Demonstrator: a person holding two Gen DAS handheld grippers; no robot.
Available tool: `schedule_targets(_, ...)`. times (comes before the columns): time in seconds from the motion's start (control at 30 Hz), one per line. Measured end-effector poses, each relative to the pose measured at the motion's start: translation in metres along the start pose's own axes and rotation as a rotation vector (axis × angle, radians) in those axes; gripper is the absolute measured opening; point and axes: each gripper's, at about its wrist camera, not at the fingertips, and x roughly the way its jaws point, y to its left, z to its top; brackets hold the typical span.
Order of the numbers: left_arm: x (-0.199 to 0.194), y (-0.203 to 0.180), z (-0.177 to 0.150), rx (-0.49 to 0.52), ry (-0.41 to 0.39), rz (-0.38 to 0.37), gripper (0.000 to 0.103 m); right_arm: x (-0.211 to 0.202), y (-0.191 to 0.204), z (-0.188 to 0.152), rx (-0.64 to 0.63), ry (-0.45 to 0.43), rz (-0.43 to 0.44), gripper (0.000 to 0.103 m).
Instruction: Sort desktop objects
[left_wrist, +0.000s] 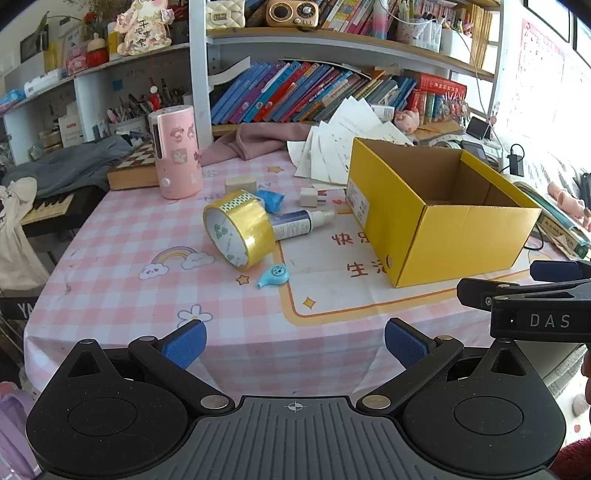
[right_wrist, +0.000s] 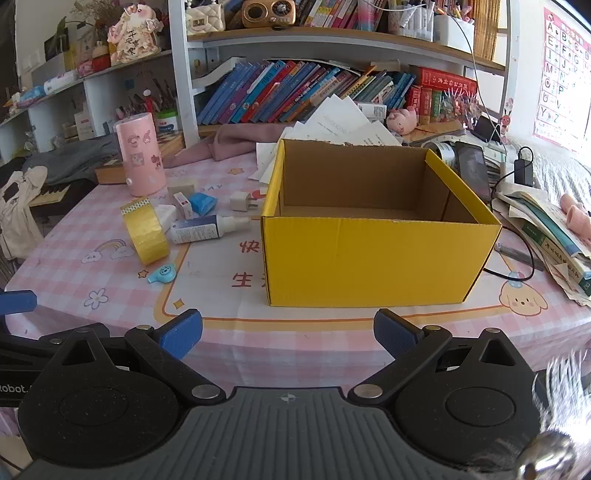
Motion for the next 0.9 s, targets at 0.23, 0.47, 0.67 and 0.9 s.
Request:
schedule_targets(0.23,0.004,-0.002,0.000,0.012,0.012,-0.005,0.103,0.000,0.000,0.000,0.002,0.002,-0.001,0.101)
schedule_targets(0.47,0.007,-0.006,0.001,0.021,0.025,0.002,0.103,0.000,-0.004,-0.001,0.012,0.001,-0.001,0.101)
schedule_targets(0.67,0.006,-0.008,0.002,0.024,0.014,-0.004,0.103,-0.001,-0.006,-0.001,0.011,-0.002,0.002,0.101)
schedule_targets(0.9,-0.005,-0.001,0.005,0.022,-0.059,-0.004,0.103,-0.003,-0.002,0.000,0.010,-0.016,0.008,0.101)
